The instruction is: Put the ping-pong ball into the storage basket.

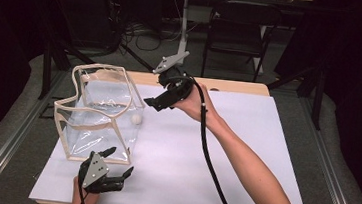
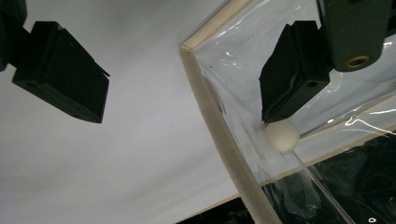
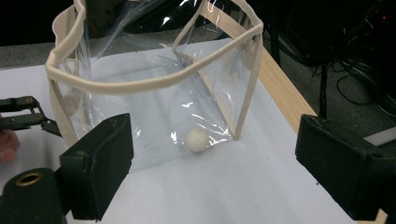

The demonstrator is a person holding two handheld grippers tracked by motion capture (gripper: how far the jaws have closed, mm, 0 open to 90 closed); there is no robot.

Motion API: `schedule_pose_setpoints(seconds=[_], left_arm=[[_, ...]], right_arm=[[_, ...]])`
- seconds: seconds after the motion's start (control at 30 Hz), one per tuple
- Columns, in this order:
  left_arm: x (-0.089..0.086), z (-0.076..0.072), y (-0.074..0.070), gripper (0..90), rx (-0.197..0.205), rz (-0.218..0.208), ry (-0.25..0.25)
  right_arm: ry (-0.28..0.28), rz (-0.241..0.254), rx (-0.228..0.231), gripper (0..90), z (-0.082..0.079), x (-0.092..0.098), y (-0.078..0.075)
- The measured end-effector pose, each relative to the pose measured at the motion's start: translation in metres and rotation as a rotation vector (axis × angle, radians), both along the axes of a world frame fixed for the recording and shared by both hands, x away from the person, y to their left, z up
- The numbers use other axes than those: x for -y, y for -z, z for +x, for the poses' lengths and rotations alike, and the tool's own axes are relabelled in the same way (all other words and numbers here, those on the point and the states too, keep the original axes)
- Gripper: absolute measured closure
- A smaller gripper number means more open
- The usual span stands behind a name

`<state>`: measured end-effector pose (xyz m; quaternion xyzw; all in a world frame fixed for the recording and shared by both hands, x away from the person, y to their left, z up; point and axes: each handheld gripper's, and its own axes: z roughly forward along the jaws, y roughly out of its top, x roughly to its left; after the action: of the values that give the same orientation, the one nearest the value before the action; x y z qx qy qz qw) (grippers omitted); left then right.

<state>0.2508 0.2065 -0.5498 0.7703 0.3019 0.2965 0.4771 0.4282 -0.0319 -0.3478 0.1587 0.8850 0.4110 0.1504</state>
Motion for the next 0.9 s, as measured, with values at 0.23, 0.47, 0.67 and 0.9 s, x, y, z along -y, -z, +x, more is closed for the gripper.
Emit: schedule_pose_setpoints(seconds=[0.23,0.47,0.67,0.9], left_arm=[[0.001,0.001,0.0,16.0,-0.003,0.002,-0.002],[0.001,0.0,0.0,16.0,-0.004,0.006,-0.001],[0.001,0.0,0.0,16.0,-0.002,0.01,0.001],[0.0,-0.001,0.0,16.0,-0.001,0.005,0.005]], right_arm=[[0.023,0.021,0.019,9.6,-0.006,0.022,0.004],[0.049,0.015,0.031,8.4,-0.01,0.04,0.014],[0.069,0.022,0.042,8.2,-0.015,0.057,0.023],[0.105,0.025,0.041,7.1,-0.021,0.076,0.036]])
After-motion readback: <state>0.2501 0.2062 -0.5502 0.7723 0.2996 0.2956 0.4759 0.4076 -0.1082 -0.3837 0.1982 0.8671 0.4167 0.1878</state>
